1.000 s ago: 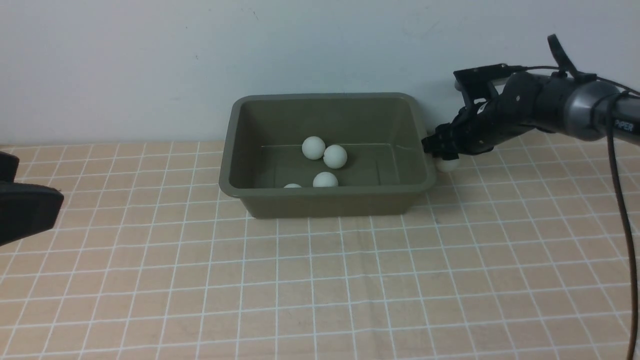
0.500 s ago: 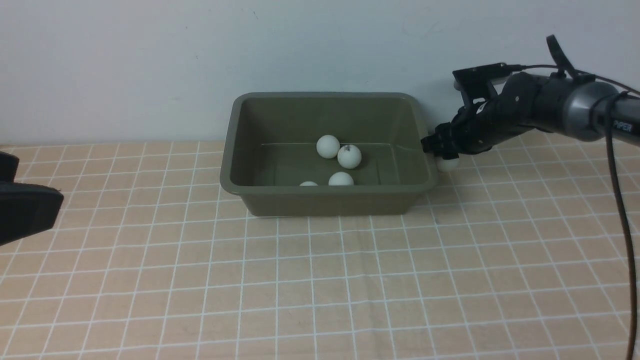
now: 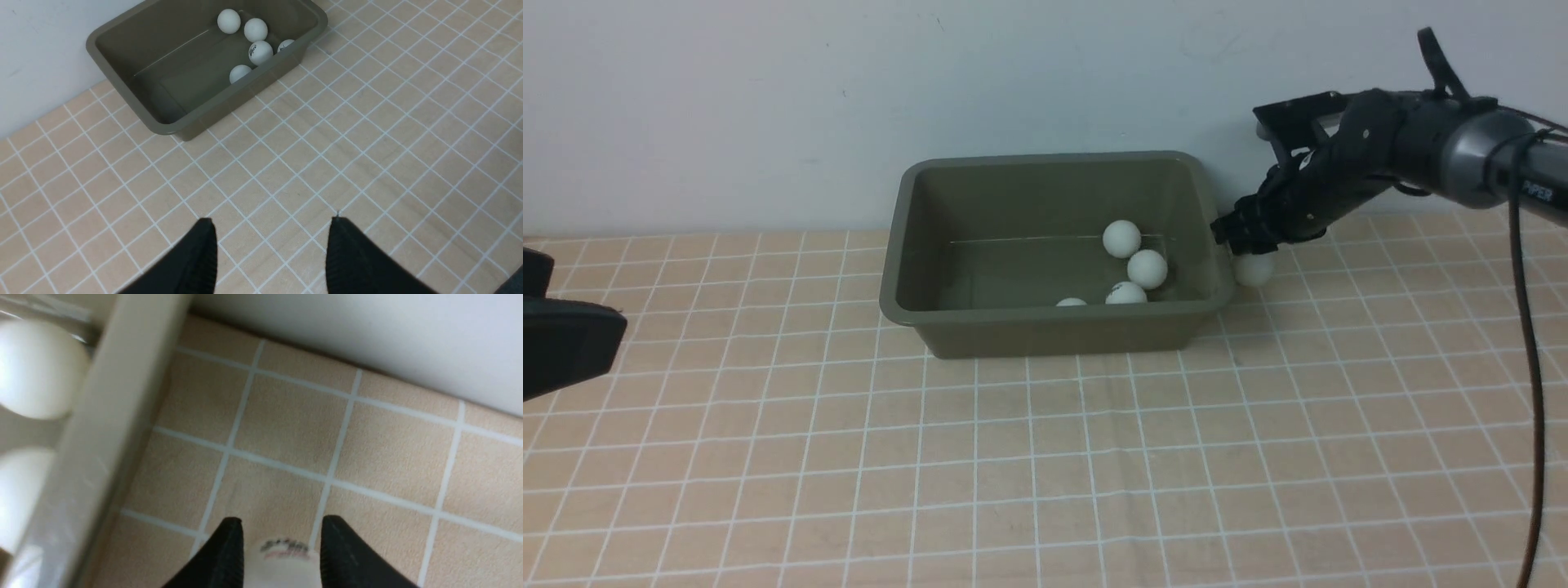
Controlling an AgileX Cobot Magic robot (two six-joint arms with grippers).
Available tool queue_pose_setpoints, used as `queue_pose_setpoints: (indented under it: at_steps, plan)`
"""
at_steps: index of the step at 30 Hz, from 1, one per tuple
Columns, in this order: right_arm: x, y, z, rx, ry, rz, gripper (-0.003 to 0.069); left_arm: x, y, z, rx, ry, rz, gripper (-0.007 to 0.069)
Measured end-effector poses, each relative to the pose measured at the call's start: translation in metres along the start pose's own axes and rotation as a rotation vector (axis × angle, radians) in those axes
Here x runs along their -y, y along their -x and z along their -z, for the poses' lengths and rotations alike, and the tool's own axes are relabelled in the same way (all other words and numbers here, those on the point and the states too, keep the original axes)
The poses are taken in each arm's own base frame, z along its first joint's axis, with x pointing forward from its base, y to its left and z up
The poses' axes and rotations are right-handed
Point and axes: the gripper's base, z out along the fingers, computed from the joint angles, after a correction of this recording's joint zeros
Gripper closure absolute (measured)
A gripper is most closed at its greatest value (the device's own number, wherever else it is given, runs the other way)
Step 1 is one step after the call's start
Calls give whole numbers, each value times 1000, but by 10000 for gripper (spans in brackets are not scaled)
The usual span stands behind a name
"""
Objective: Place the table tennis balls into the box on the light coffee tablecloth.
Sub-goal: 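Reach for and grasp a ping pong ball on the table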
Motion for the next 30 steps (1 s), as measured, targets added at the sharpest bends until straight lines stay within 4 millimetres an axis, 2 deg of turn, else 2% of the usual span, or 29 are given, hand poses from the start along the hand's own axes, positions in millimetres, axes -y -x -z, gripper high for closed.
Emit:
queue_pose_setpoints:
  at_steps: [17, 20, 25, 27, 30]
  plan:
    - [-1, -8, 3, -115, 17, 26, 414, 0, 0, 0, 0, 0, 0, 327]
    - [0, -7, 9, -129, 10, 39, 414, 0, 0, 0, 0, 0, 0, 327]
    - [7, 5, 40, -88, -5, 32, 414, 0, 0, 0, 0, 0, -2, 327]
    - [17, 9, 59, -83, -9, 9, 414, 0, 0, 0, 0, 0, -3, 327]
    - [31, 7, 77, -113, 5, -40, 414, 0, 0, 0, 0, 0, -3, 327]
